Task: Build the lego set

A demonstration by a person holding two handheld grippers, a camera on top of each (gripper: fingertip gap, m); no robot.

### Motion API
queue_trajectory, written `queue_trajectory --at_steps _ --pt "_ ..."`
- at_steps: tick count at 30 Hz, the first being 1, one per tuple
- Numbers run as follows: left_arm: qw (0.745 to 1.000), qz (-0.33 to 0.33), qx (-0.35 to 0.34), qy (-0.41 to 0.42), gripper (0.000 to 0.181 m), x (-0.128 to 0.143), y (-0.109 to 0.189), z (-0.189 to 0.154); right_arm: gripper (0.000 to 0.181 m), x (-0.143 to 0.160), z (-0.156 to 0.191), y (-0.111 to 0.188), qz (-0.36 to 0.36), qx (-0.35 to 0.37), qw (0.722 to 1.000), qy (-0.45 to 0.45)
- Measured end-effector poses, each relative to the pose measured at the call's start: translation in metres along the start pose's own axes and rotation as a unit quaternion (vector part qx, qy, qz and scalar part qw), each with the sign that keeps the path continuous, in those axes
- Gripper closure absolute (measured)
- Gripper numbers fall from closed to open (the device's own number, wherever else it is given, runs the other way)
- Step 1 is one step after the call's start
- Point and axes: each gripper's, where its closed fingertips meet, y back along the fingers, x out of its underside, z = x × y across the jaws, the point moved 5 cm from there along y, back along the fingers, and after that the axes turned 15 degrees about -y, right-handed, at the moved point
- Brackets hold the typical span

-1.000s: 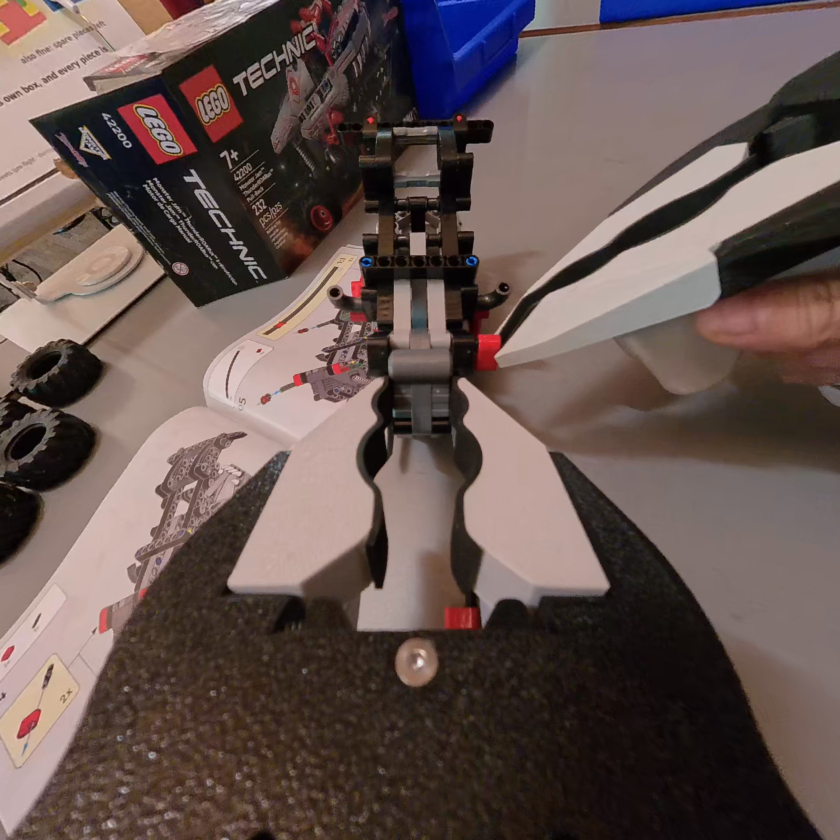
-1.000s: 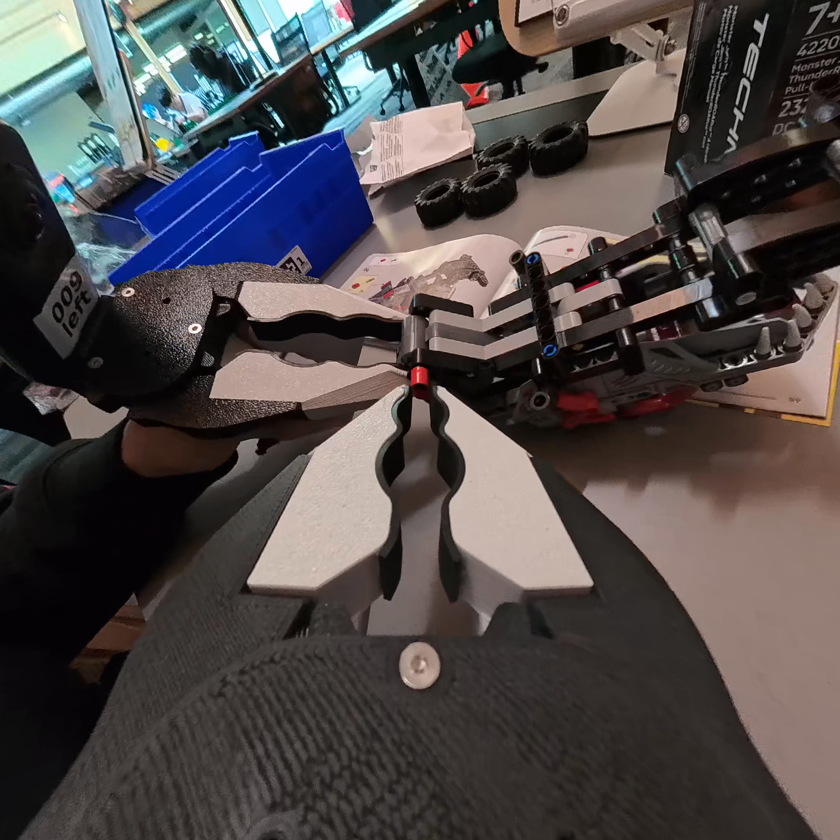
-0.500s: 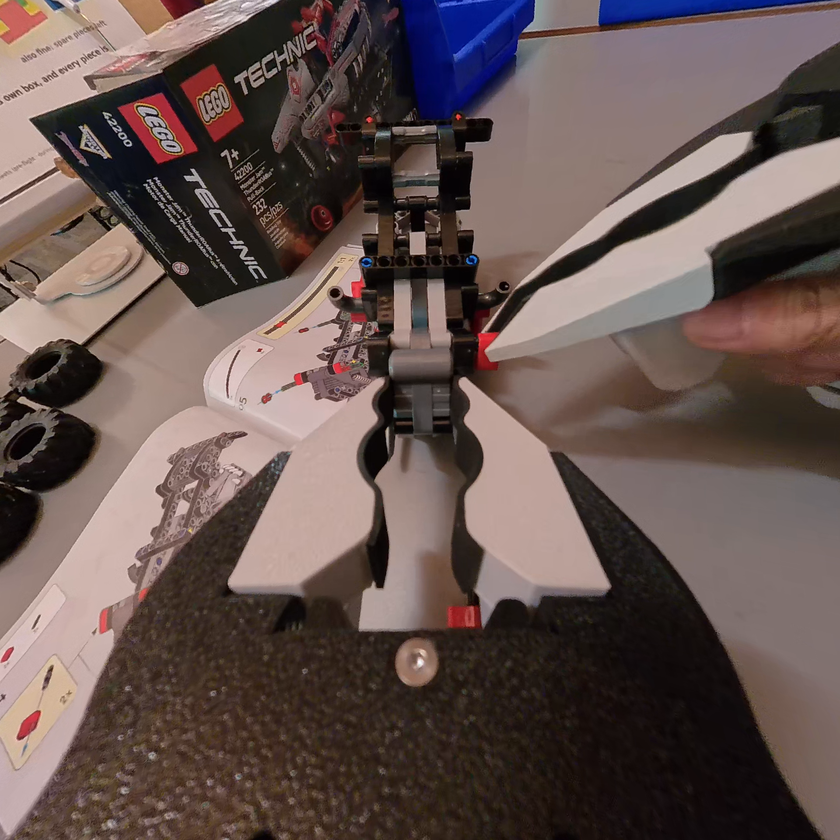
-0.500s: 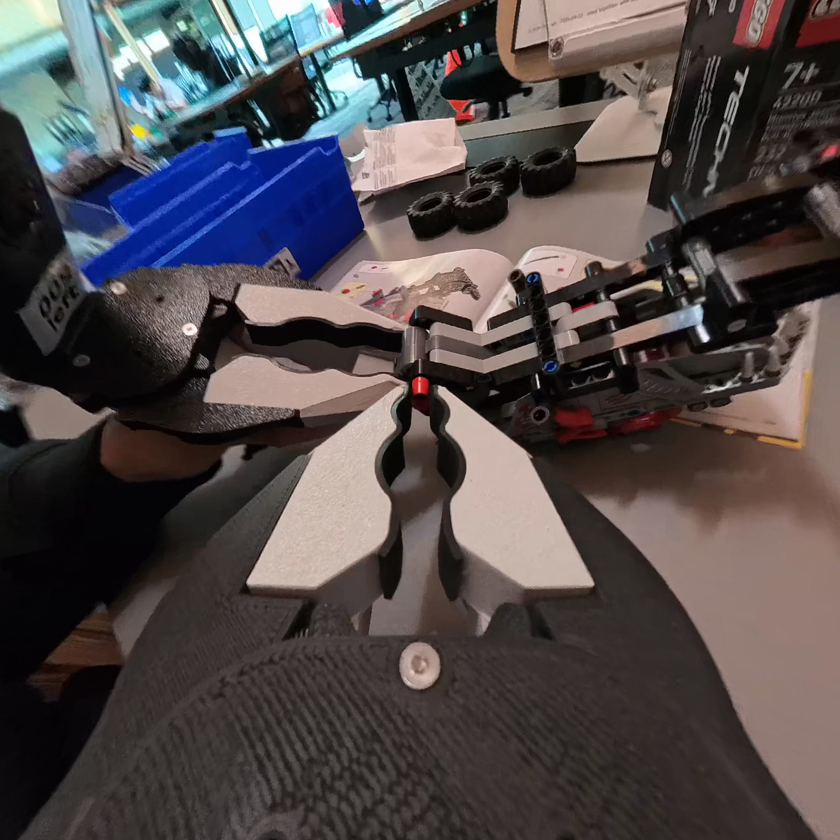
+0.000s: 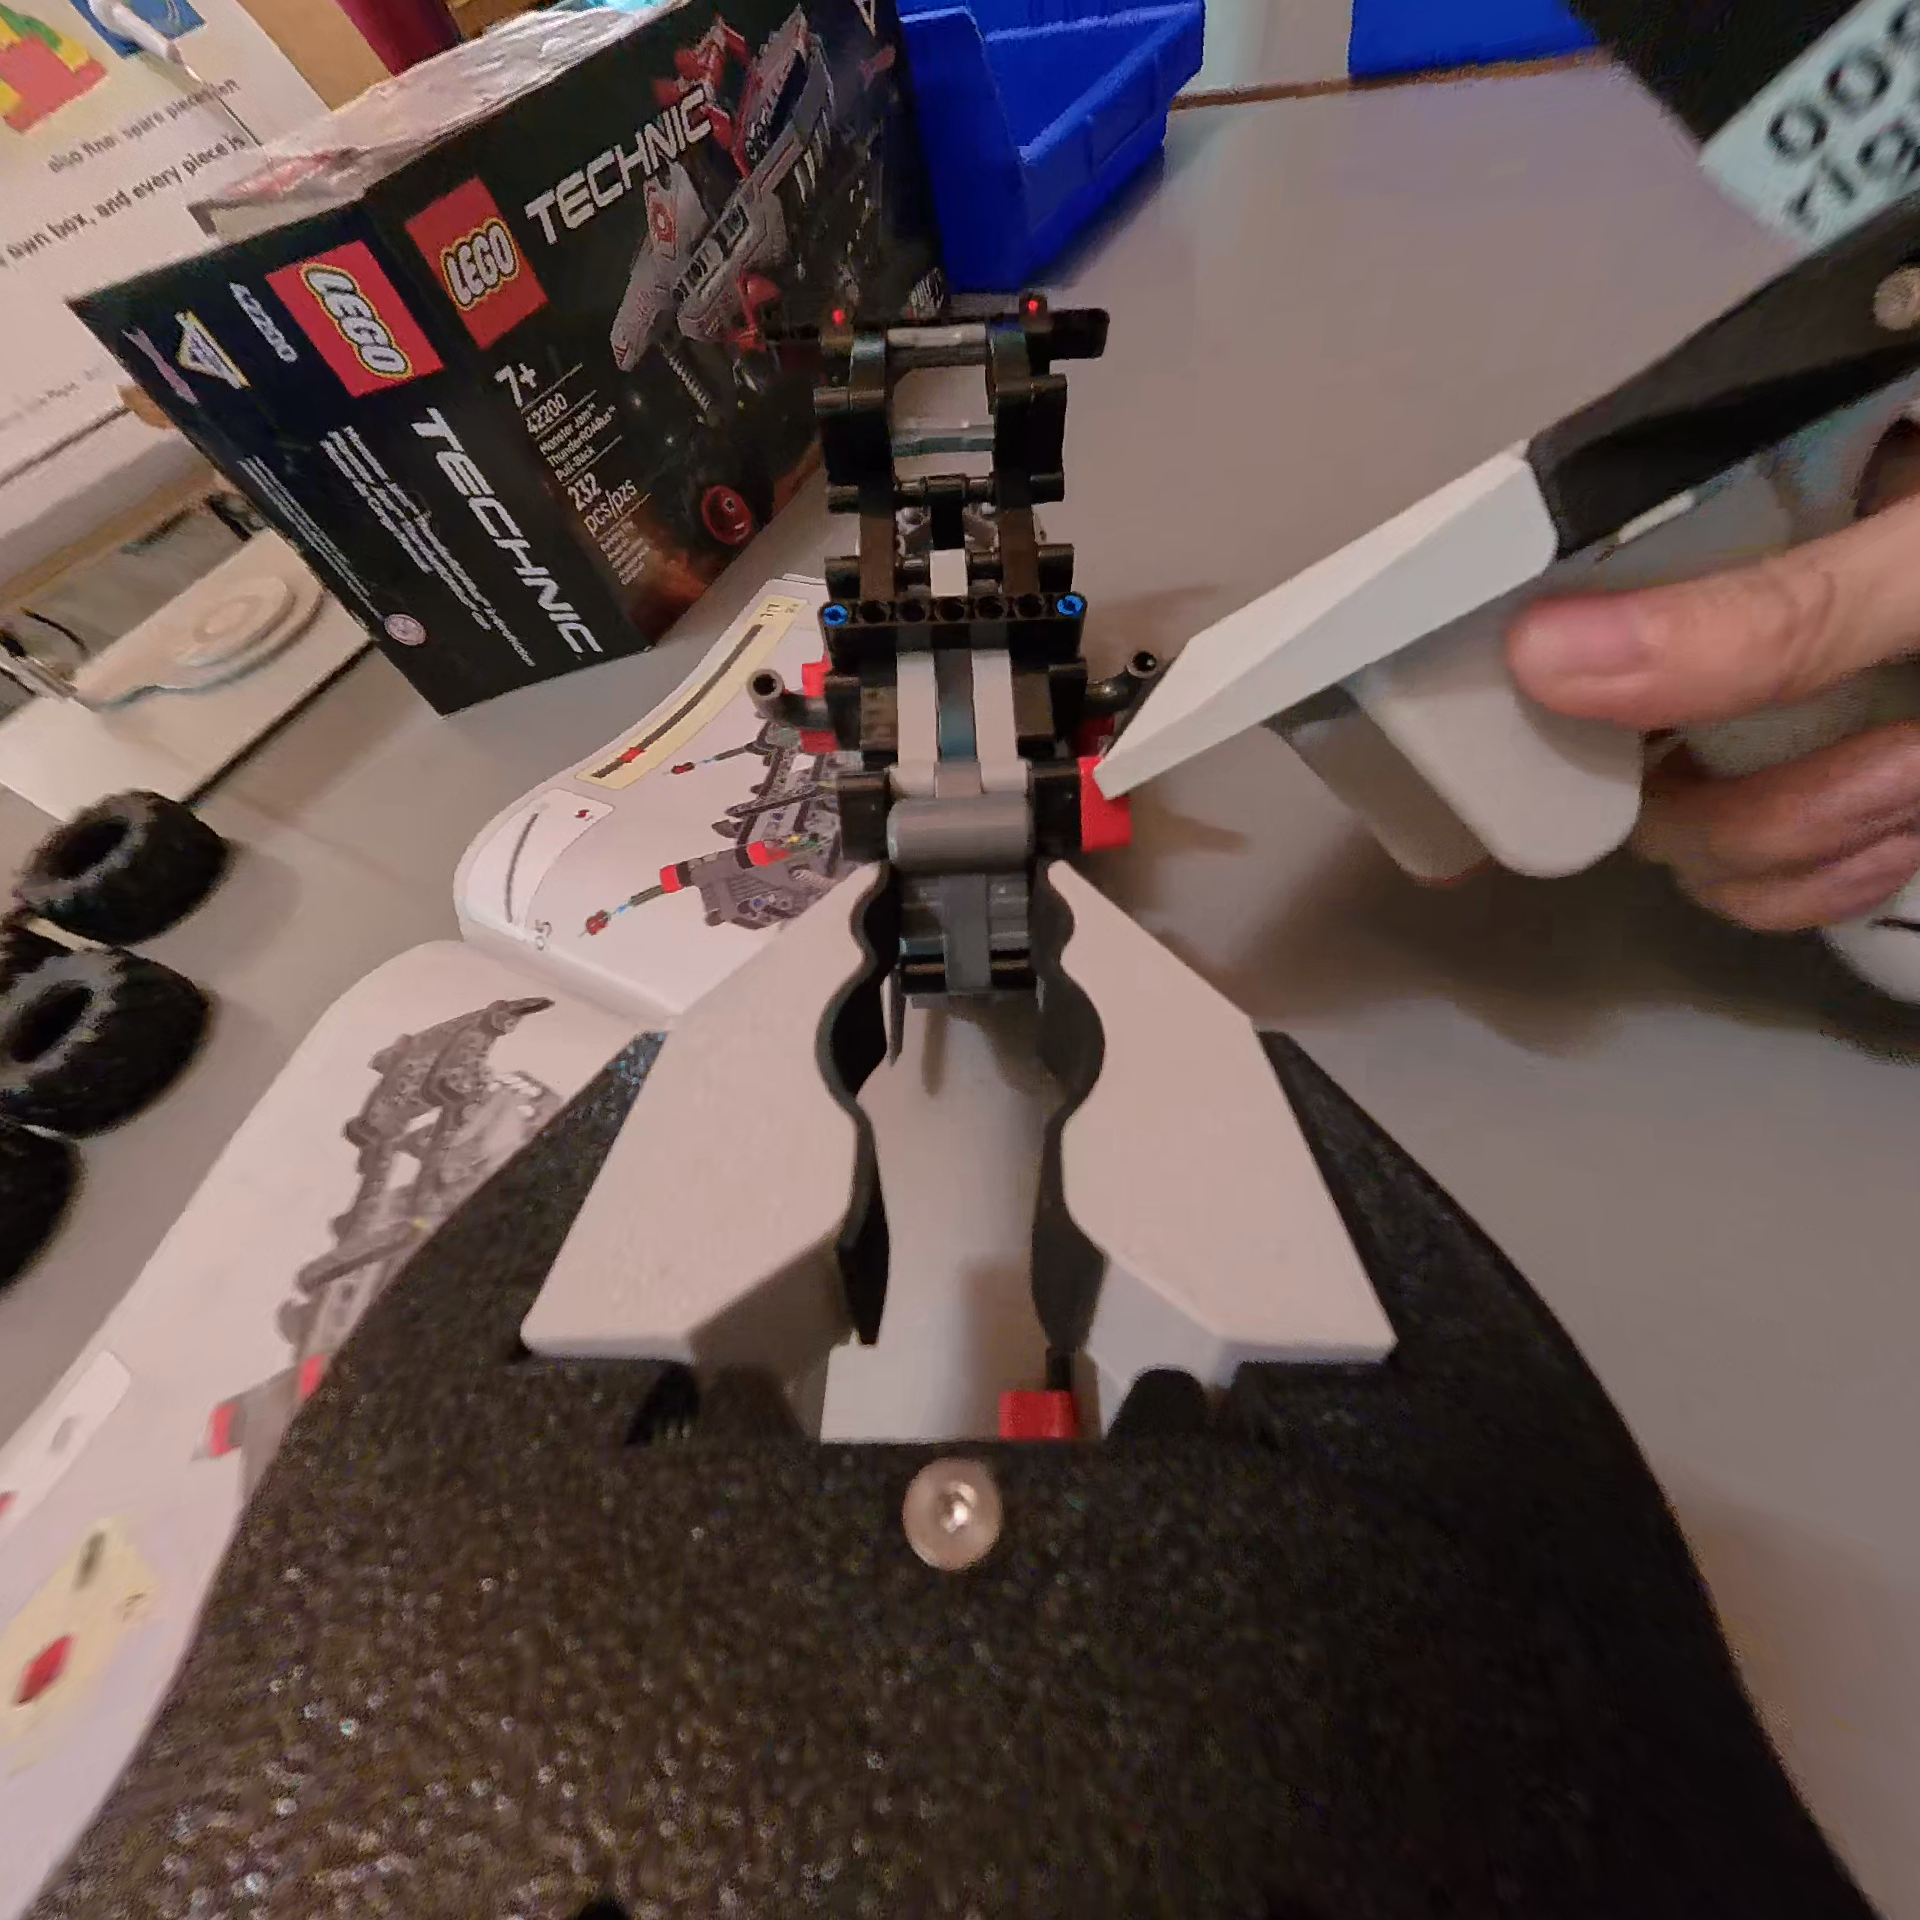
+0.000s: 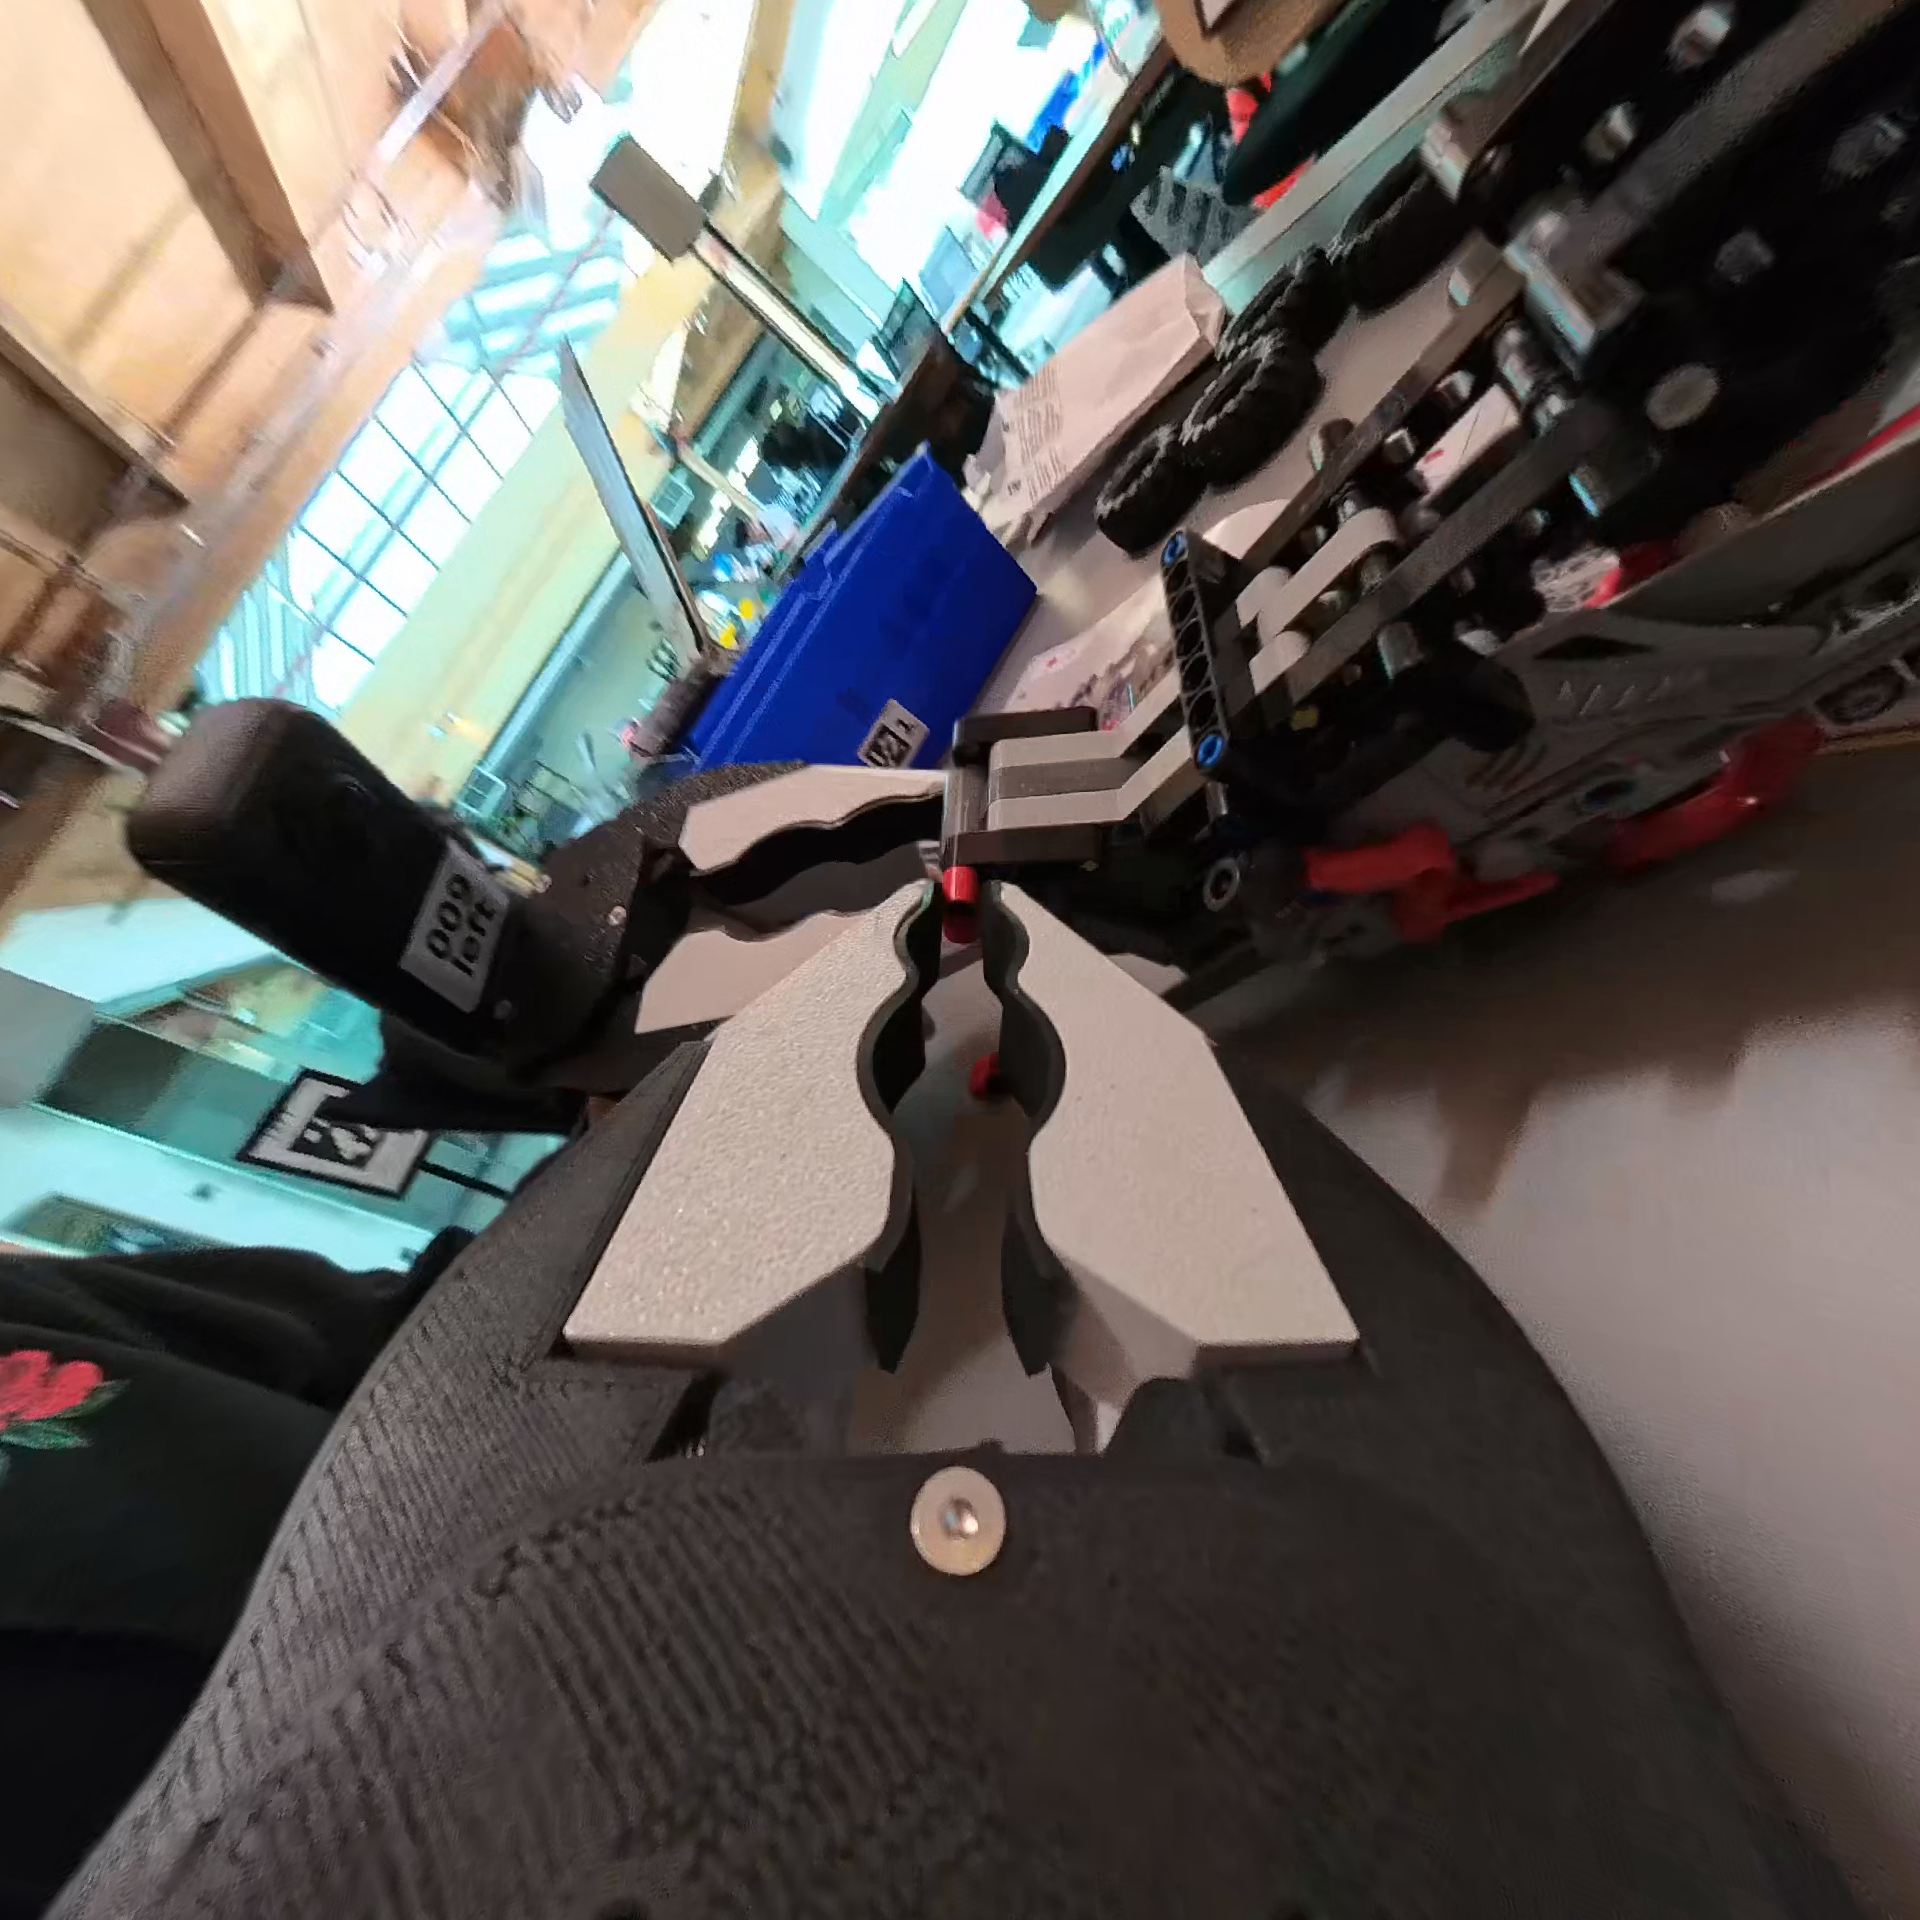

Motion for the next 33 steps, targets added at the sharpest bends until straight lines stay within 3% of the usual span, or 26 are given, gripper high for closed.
queue_trajectory --at_steps 8,14,22,25,28,33 --pt "1.0 -0.005 0.012 0.02 0.159 -0.002 0.002 -0.009 0.175 0.002 0.006 0.01 -0.012 0.027 0.998 0.055" --pt "1.0 -0.004 0.026 0.009 0.151 -0.003 0.006 -0.01 0.161 0.007 0.009 0.014 -0.001 0.07 0.992 0.106" --pt "0.997 -0.025 0.067 0.001 0.154 0.003 0.056 0.007 0.159 0.026 0.008 0.032 0.023 0.153 0.967 0.201" --pt "0.995 0.057 0.079 -0.004 0.159 0.027 0.072 0.013 0.156 0.034 0.002 0.031 0.039 0.158 0.961 0.223" --pt "0.981 0.118 0.15 0.03 0.156 0.04 0.076 -0.007 0.157 0.036 -0.001 0.028 0.042 0.157 0.961 0.225" --pt "0.979 0.143 0.124 -0.072 0.159 0.056 0.058 -0.021 0.157 0.036 -0.008 0.029 0.056 0.186 0.951 0.239"
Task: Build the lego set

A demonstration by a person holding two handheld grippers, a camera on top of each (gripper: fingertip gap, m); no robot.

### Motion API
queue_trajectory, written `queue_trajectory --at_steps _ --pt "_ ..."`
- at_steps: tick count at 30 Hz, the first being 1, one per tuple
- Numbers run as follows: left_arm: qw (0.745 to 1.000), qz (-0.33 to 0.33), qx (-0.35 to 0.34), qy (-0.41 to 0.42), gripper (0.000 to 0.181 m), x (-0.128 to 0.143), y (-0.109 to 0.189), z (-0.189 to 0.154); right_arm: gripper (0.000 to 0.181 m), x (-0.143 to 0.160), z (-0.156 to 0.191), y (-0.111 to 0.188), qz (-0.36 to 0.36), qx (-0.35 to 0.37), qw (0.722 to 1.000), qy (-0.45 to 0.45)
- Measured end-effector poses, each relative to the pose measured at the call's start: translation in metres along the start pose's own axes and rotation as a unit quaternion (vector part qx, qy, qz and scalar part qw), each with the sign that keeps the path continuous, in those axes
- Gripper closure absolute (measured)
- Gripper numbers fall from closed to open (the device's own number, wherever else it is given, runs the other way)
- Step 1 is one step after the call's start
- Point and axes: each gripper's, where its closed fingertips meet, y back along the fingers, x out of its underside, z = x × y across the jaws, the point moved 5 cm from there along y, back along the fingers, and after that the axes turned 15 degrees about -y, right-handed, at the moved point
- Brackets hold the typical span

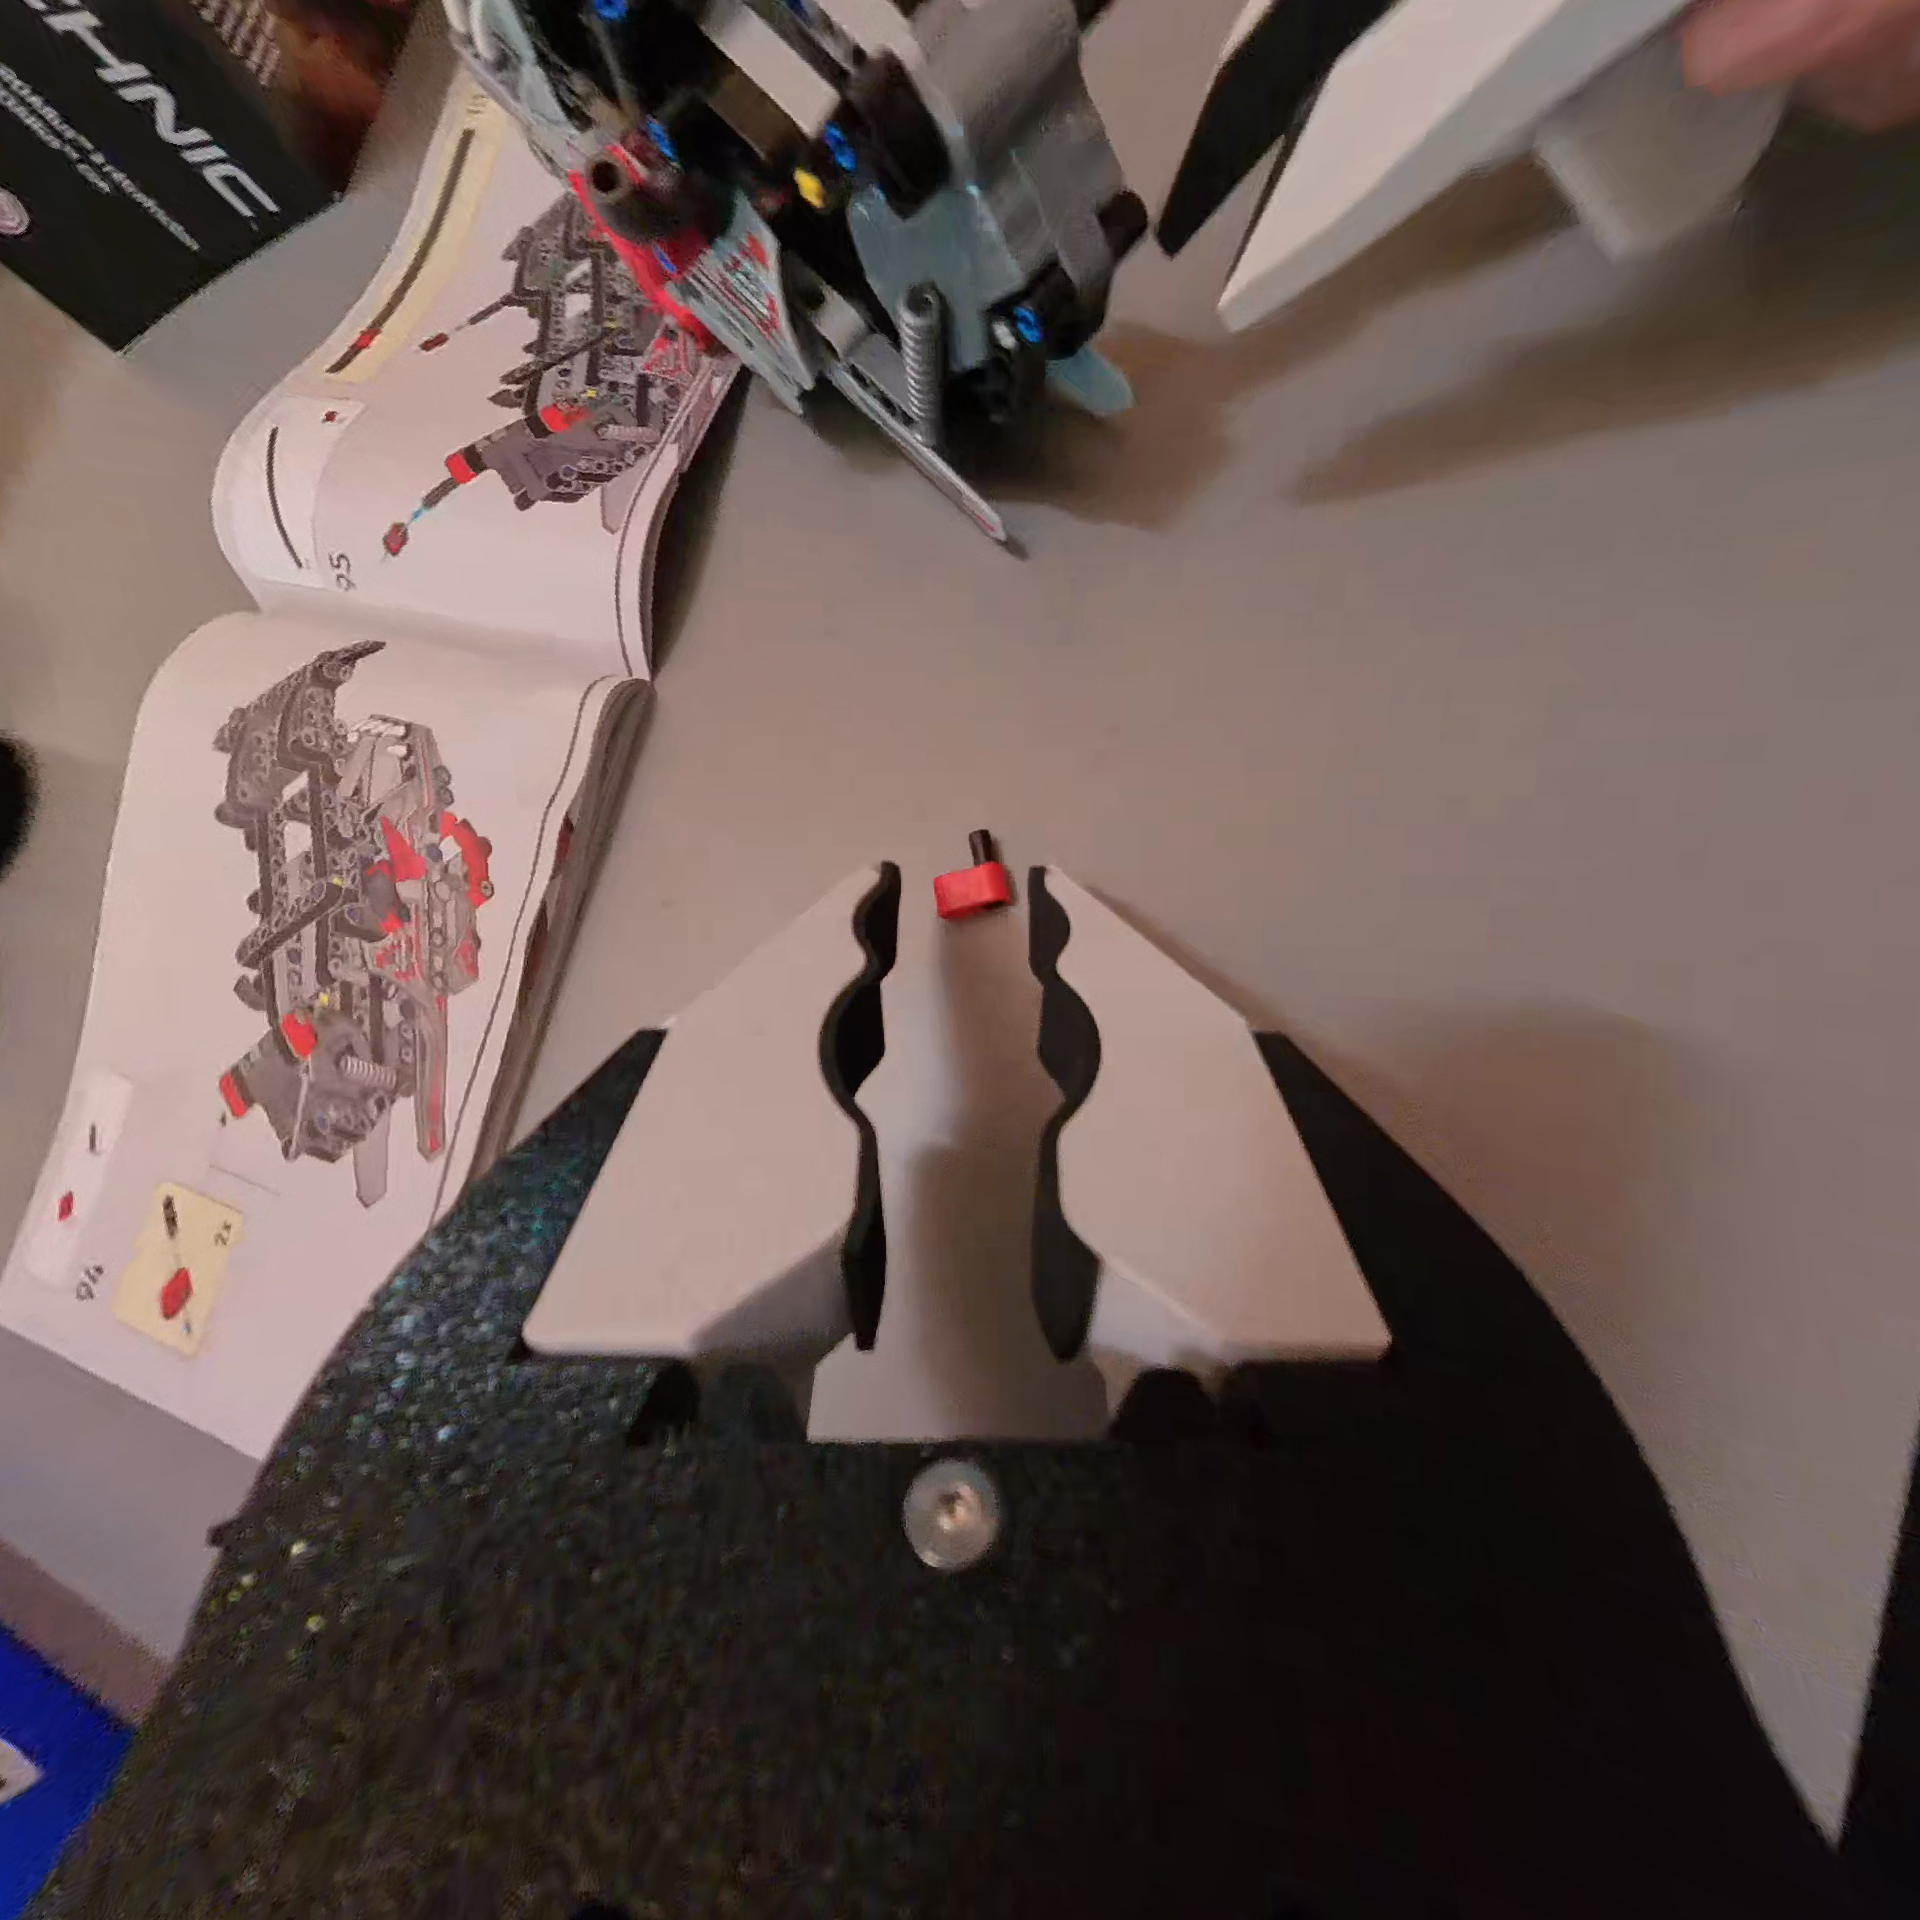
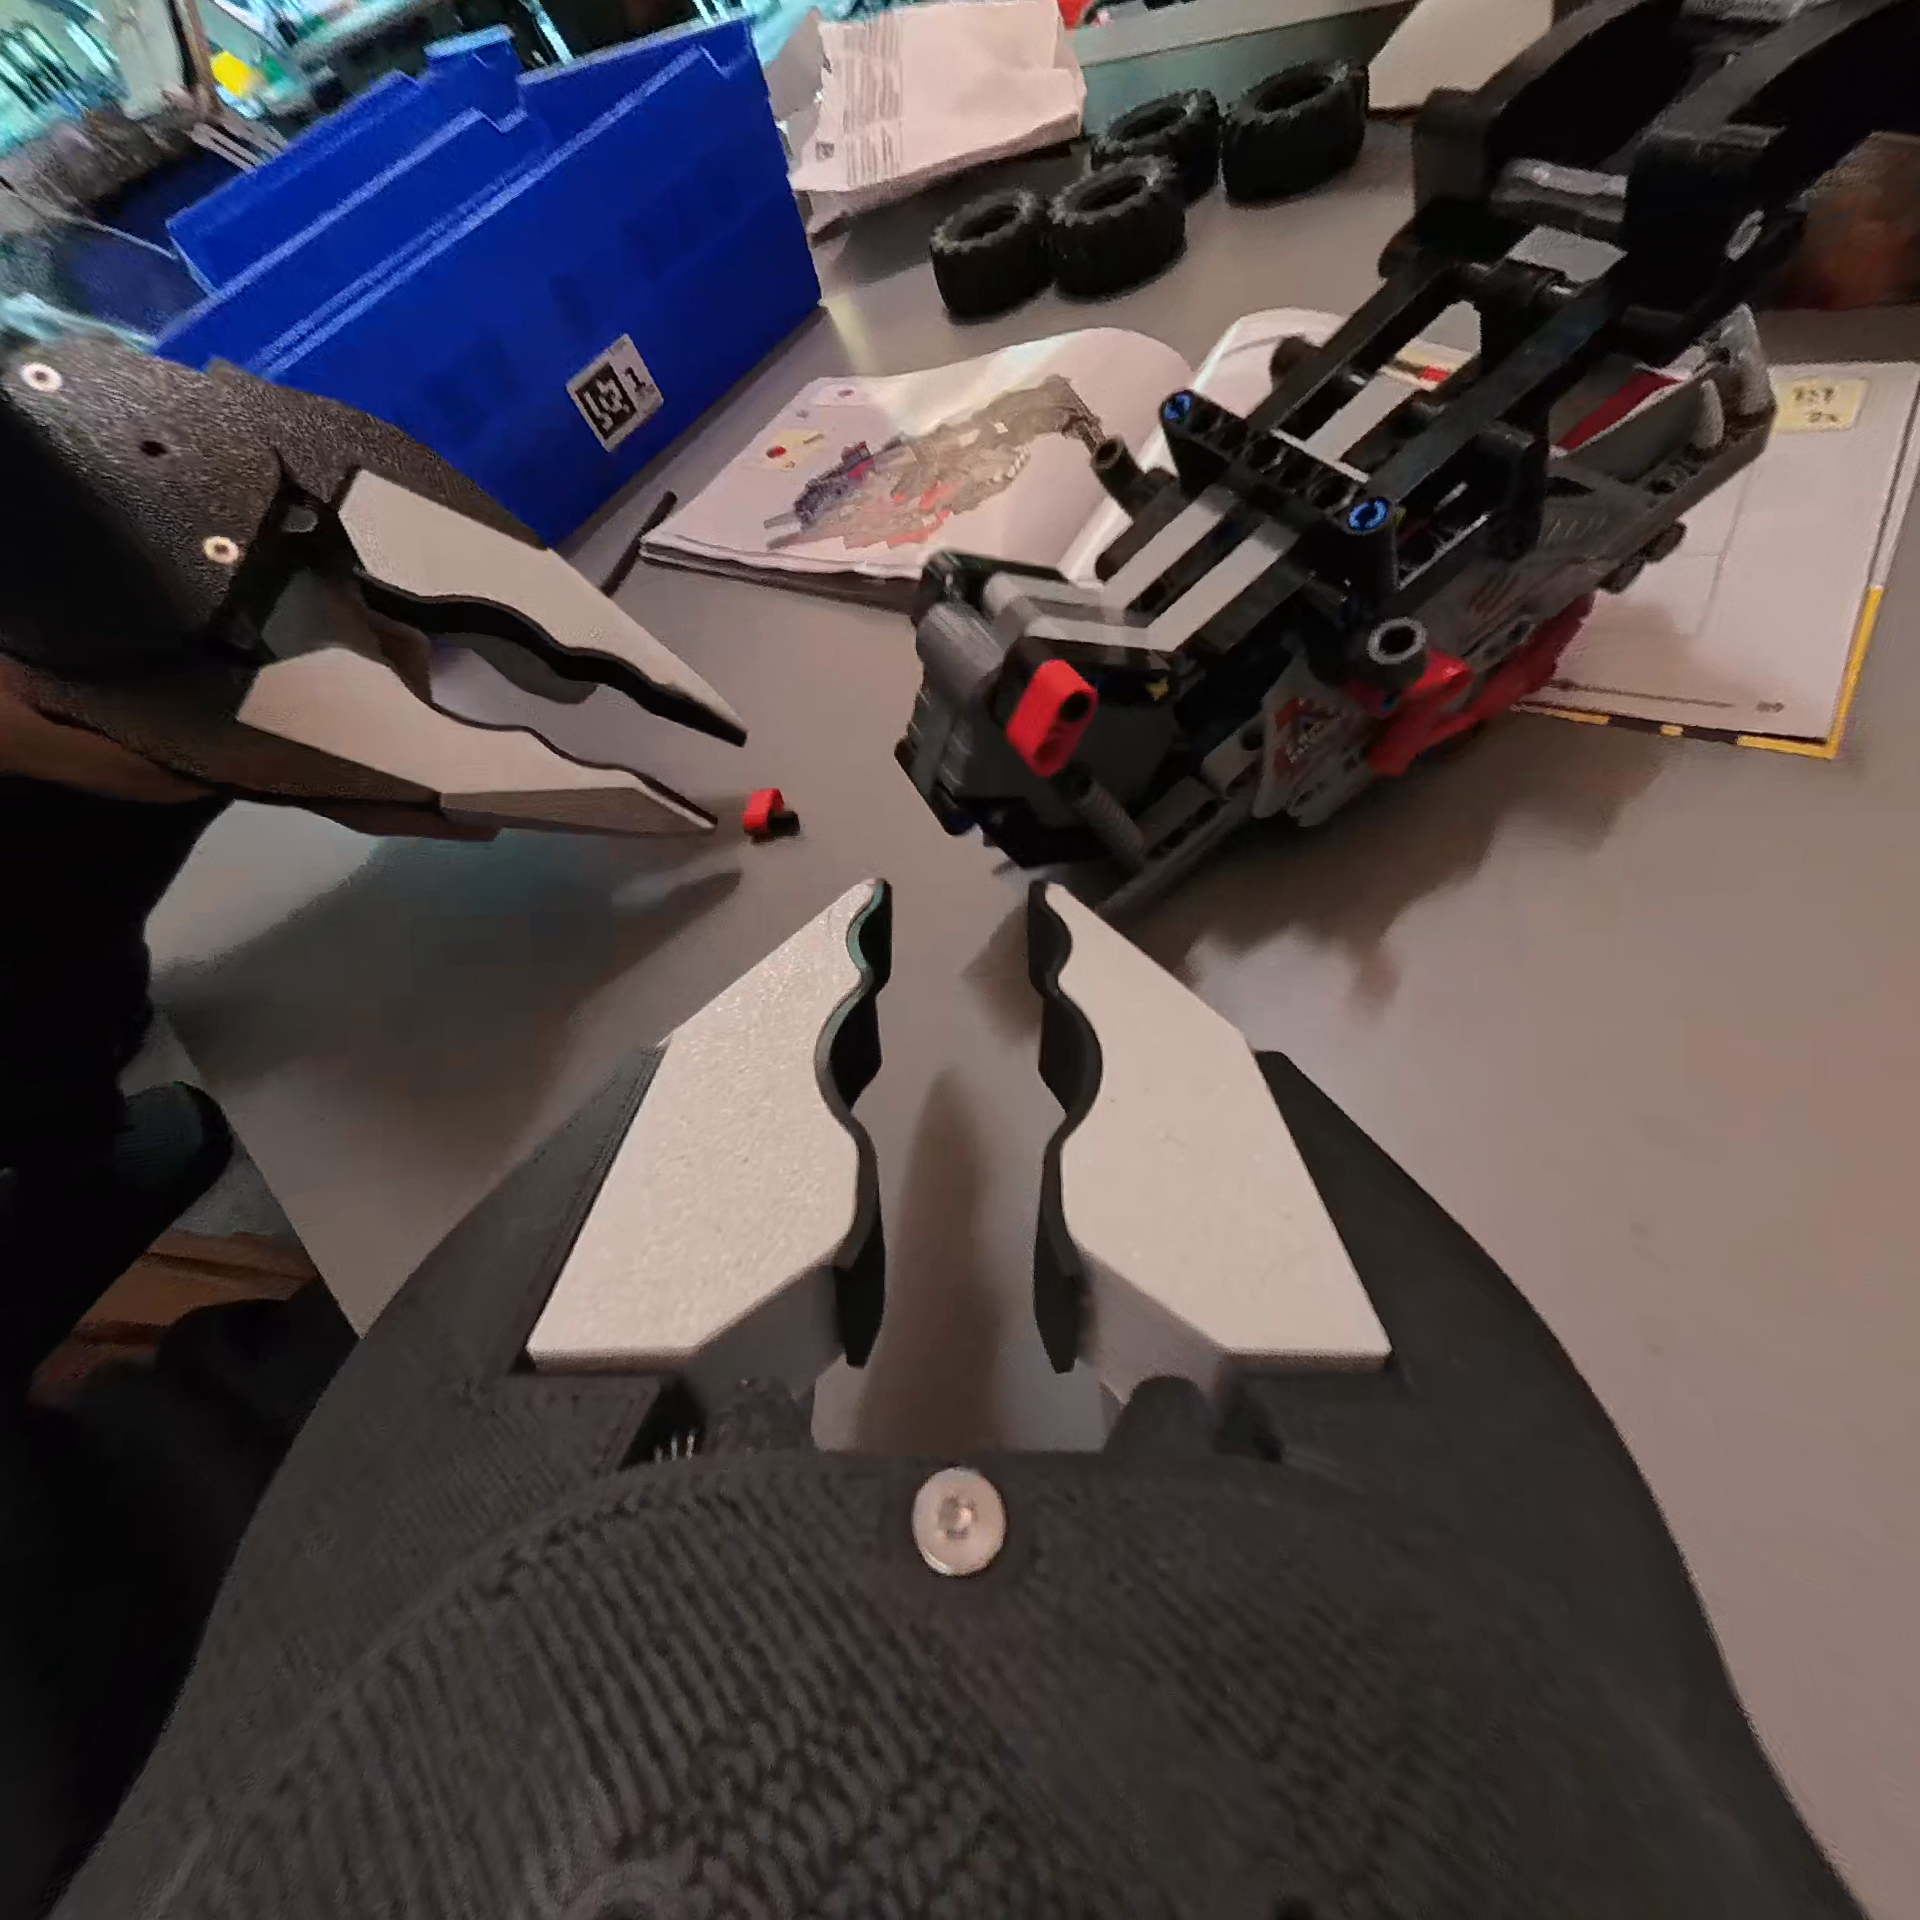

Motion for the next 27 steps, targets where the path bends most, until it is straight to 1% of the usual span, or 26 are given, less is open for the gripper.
queue_trajectory --at_steps 4,5,9,12,13,16,18,19,21,24,27 --pt "0.998 0.021 0.023 -0.048 0.161 0.005 -0.008 -0.001 0.158 0.001 -0.001 0.012 0.007 0.03 0.999 0.021" --pt "0.997 0.024 0.028 -0.064 0.167 0.006 -0.01 -0.001 0.158 0.001 0.0 0.015 0.008 0.033 0.999 0.026" --pt "0.993 0.021 0.022 -0.11 0.181 0.004 -0.015 -0.002 0.161 0.005 0.015 0.021 0.01 0.022 0.997 0.078" --pt "0.988 0.032 -0.002 -0.15 0.18 0.004 -0.015 -0.001 0.164 0.011 0.023 0.017 0.028 0.018 0.99 0.137" --pt "0.985 0.037 -0.007 -0.169 0.174 0.003 -0.013 -0.001 0.164 0.013 0.022 0.016 0.038 0.024 0.988 0.148" --pt "0.98 0.003 0.003 -0.201 0.163 -0.006 -0.01 -0.004 0.165 0.017 0.026 0.011 0.055 0.016 0.984 0.171" --pt "0.979 -0.012 0.032 -0.2 0.153 -0.007 -0.011 -0.006 0.167 0.018 0.028 0.009 0.06 0.012 0.982 0.179" --pt "0.981 -0.018 0.041 -0.189 0.15 -0.007 -0.012 -0.004 0.167 0.018 0.029 0.008 0.062 0.01 0.981 0.182" --pt "0.984 -0.025 0.08 -0.157 0.157 -0.006 -0.016 -0.005 0.167 0.019 0.032 0.006 0.063 0.003 0.981 0.186" --pt "0.989 -0.033 0.103 -0.099 0.173 -0.006 -0.022 -0.005 0.168 0.017 0.04 0.002 0.055 -0.011 0.978 0.202" --pt "0.992 -0.04 0.098 -0.066 0.173 -0.008 -0.023 -0.007 0.166 0.015 0.041 -0.006 0.039 -0.005 0.969 0.243"
